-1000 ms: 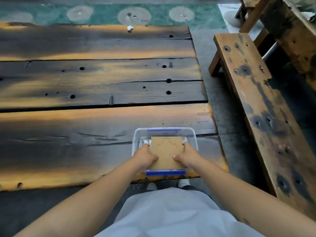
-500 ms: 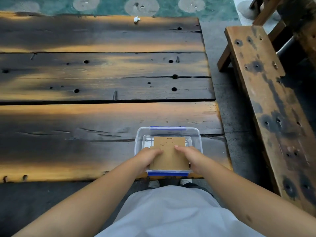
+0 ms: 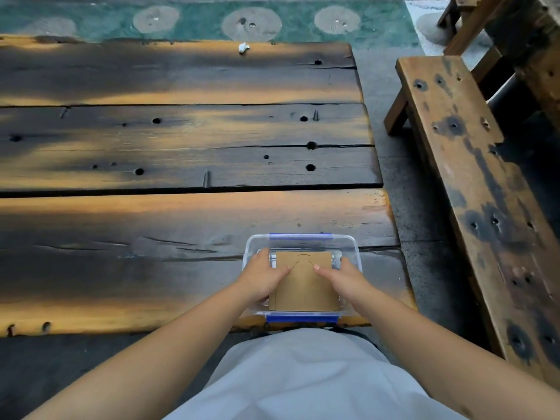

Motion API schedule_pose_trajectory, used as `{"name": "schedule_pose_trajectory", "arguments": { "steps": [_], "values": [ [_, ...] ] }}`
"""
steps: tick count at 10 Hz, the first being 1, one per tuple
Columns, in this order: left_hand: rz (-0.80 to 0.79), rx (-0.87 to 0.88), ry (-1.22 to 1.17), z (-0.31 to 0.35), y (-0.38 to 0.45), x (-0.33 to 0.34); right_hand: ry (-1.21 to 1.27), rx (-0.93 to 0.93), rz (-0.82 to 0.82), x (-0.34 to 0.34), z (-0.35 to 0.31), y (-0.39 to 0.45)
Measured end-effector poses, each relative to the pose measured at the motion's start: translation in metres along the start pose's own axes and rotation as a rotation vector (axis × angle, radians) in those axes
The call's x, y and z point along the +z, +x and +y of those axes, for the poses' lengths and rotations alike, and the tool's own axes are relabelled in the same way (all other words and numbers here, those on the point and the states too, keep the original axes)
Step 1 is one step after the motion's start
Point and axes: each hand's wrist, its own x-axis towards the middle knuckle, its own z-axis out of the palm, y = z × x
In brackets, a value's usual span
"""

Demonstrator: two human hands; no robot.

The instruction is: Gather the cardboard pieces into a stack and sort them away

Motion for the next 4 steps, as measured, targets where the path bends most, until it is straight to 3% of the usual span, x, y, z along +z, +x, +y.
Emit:
{"name": "schedule_pose_trajectory", "arguments": {
  "steps": [2,3,4],
  "values": [
    [0.274,0.403,0.421,0.015,-0.020,-0.026,-0.495,-0.397,0.315,-0.003,-0.015,-0.020],
    [0.458,0.486,0.639,0.033,-0.031,-0.046,-0.850,-0.593,0.523,-0.014,-0.035,-0.028],
    [0.536,0.516,0.781,0.053,-0.039,-0.067,-0.969,-0.689,0.615,-0.026,-0.068,-0.041]
  ]
}}
